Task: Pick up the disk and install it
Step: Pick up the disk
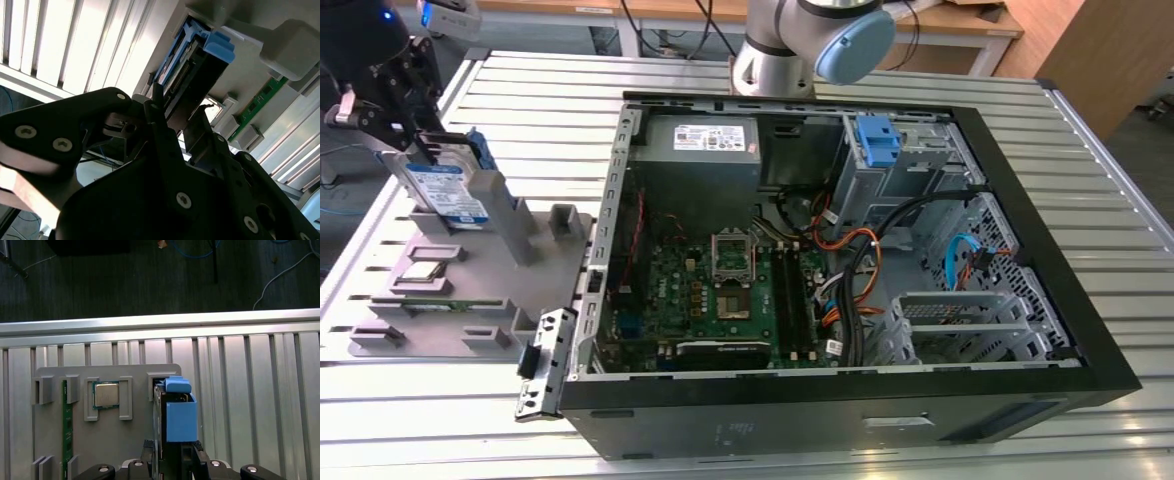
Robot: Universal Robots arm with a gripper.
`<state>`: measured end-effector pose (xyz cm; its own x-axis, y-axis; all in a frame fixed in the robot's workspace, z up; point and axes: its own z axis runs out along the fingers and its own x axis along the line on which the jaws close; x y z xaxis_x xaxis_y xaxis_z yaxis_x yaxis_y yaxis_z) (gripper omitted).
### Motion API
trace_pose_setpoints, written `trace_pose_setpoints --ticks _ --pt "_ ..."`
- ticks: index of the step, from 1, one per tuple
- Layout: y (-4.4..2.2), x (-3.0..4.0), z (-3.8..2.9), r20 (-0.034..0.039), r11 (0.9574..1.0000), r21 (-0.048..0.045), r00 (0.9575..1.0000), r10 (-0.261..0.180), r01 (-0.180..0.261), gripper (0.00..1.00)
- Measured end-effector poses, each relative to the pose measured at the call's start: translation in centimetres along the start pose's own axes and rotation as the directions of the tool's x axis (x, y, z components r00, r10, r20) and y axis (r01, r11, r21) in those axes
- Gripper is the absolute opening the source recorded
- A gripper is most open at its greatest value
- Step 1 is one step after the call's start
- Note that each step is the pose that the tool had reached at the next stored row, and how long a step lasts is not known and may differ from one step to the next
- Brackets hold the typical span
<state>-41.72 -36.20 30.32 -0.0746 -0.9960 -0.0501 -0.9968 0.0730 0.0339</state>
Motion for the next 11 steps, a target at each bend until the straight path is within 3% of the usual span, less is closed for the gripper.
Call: trace_pose_setpoints --ticks 11 --pt "0.0 0.0 0.01 -0.0015 0.9991 -0.0022 0.9991 -0.042 0.042 0.43"
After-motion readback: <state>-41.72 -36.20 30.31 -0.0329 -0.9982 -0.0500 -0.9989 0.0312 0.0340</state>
